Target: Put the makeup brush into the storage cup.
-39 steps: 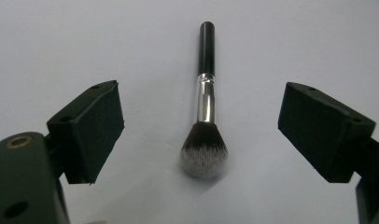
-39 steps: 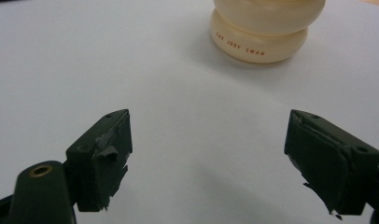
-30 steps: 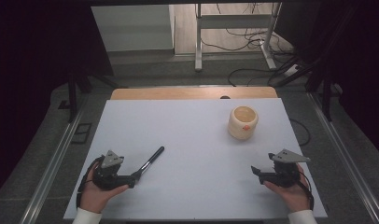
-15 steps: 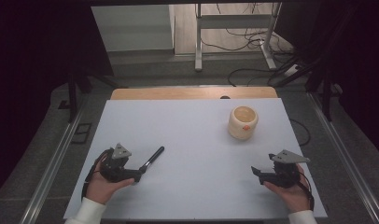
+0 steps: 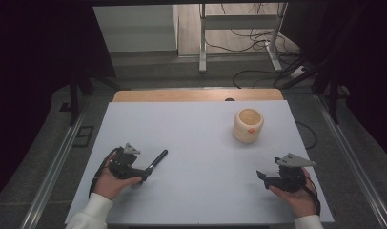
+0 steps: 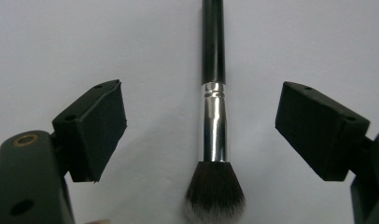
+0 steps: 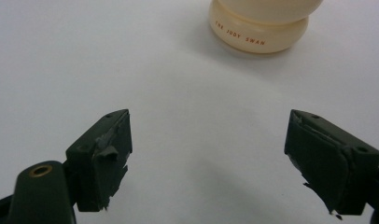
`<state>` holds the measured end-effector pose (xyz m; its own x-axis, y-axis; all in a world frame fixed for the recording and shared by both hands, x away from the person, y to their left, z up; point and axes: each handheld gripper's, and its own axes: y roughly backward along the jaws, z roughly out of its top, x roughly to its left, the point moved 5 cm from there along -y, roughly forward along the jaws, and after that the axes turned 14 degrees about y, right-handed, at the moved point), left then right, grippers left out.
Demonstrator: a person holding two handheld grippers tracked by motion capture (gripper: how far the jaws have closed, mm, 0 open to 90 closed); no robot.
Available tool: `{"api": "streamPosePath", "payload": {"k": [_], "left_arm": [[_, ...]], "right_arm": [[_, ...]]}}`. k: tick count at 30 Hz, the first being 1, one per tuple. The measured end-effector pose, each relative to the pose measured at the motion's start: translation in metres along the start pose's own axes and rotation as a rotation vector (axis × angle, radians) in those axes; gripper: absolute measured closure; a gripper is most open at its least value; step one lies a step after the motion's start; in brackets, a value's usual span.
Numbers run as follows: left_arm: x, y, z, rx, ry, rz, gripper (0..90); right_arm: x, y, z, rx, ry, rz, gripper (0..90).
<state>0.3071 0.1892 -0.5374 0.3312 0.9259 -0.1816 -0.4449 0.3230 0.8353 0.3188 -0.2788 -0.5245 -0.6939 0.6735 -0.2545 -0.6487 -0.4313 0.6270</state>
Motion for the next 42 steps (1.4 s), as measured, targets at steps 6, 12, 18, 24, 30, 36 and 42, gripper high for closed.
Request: {"api": "streamPosePath", "payload": {"k": [6,12,18,24,30,36,42], "left_arm": [[0.001,-0.006,0.004,0.042,-0.003,0.008,18.3],[0.001,-0.016,0.002,0.103,-0.013,0.012,23.7],[-0.001,-0.024,-0.001,0.157,-0.041,0.021,30.3],[-0.003,-0.031,-0.003,0.208,-0.070,0.009,39.3],[-0.003,-0.031,0.000,0.243,-0.063,0.008,49.9],[-0.008,-0.030,0.003,0.272,-0.050,0.022,68.8],[-0.011,-0.030,0.003,0.275,-0.062,0.036,70.6]], "right_arm": [[-0.001,0.000,-0.001,0.003,-0.002,-0.002,15.6],[-0.001,0.000,-0.001,0.004,-0.005,-0.005,15.6],[-0.001,-0.001,-0.002,0.008,-0.003,-0.006,15.6],[-0.001,-0.001,-0.002,0.012,0.002,-0.007,15.6],[-0.001,-0.002,-0.003,0.016,0.003,-0.011,15.7],[-0.002,-0.001,-0.003,0.018,0.003,-0.015,15.7],[-0.002,-0.001,-0.003,0.019,0.004,-0.016,15.8]]}}
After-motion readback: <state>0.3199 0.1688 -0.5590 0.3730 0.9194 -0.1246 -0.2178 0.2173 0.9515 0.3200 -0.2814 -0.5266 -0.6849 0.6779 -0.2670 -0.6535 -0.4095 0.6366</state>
